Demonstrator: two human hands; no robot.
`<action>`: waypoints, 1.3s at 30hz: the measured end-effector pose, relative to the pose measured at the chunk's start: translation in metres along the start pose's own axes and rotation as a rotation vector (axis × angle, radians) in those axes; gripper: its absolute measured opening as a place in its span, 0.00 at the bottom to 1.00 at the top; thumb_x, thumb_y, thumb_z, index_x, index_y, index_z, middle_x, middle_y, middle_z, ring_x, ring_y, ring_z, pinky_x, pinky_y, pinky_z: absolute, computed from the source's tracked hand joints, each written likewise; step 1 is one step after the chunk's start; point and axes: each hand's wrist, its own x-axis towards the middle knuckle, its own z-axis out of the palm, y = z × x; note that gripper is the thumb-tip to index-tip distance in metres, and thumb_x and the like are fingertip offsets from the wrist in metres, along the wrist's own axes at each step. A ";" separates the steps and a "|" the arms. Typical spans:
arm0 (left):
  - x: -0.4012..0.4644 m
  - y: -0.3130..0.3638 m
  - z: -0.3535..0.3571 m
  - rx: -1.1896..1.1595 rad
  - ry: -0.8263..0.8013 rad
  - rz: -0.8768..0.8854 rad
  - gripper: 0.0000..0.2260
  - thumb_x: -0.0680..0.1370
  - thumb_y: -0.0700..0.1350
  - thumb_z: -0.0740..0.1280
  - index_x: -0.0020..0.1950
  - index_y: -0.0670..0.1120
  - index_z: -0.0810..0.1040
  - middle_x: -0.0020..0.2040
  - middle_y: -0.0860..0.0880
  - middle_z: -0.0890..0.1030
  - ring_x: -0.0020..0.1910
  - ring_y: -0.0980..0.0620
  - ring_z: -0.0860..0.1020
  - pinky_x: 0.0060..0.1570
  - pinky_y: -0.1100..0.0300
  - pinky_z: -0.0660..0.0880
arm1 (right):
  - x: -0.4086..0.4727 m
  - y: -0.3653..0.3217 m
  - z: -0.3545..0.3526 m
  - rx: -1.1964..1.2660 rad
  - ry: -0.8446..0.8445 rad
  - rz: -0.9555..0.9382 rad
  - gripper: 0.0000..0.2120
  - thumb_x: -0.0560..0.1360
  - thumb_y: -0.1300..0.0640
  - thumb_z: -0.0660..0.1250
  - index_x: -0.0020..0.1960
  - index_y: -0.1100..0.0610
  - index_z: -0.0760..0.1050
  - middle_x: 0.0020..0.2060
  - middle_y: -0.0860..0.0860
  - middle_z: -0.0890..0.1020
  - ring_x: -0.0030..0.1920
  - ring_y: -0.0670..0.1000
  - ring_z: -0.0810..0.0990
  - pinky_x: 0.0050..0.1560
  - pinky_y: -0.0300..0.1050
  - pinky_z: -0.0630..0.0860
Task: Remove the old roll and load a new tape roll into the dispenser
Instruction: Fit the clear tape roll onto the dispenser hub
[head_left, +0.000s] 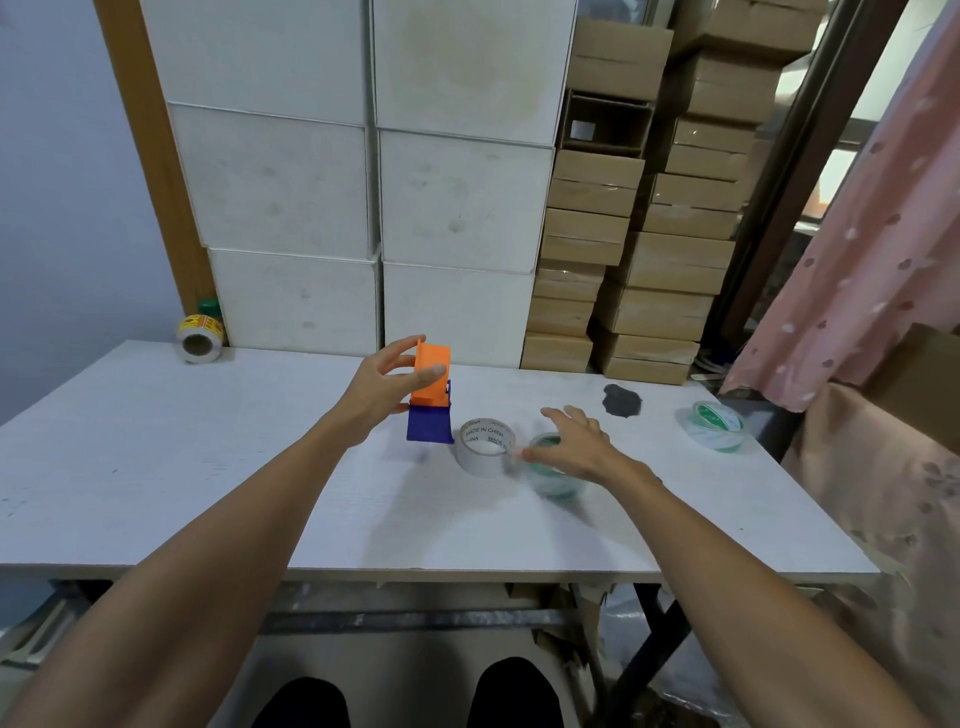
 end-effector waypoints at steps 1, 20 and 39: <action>0.000 -0.001 0.000 0.002 0.004 0.000 0.30 0.73 0.54 0.75 0.73 0.57 0.71 0.65 0.50 0.78 0.64 0.44 0.78 0.55 0.48 0.80 | -0.001 0.005 0.000 -0.008 -0.035 0.007 0.49 0.68 0.30 0.71 0.81 0.46 0.55 0.82 0.53 0.53 0.80 0.60 0.52 0.77 0.59 0.54; -0.010 0.006 -0.002 0.011 0.006 0.018 0.28 0.74 0.53 0.75 0.73 0.58 0.72 0.61 0.55 0.78 0.59 0.49 0.80 0.50 0.52 0.81 | -0.003 0.001 0.010 0.077 -0.033 0.018 0.44 0.70 0.46 0.78 0.79 0.49 0.60 0.73 0.57 0.65 0.74 0.61 0.60 0.70 0.58 0.65; -0.013 0.005 0.010 0.007 -0.011 0.028 0.27 0.75 0.51 0.75 0.73 0.57 0.71 0.59 0.57 0.79 0.58 0.51 0.80 0.51 0.52 0.80 | -0.006 -0.050 -0.007 1.614 -0.057 -0.113 0.45 0.63 0.49 0.83 0.76 0.52 0.69 0.70 0.57 0.75 0.62 0.59 0.80 0.52 0.53 0.81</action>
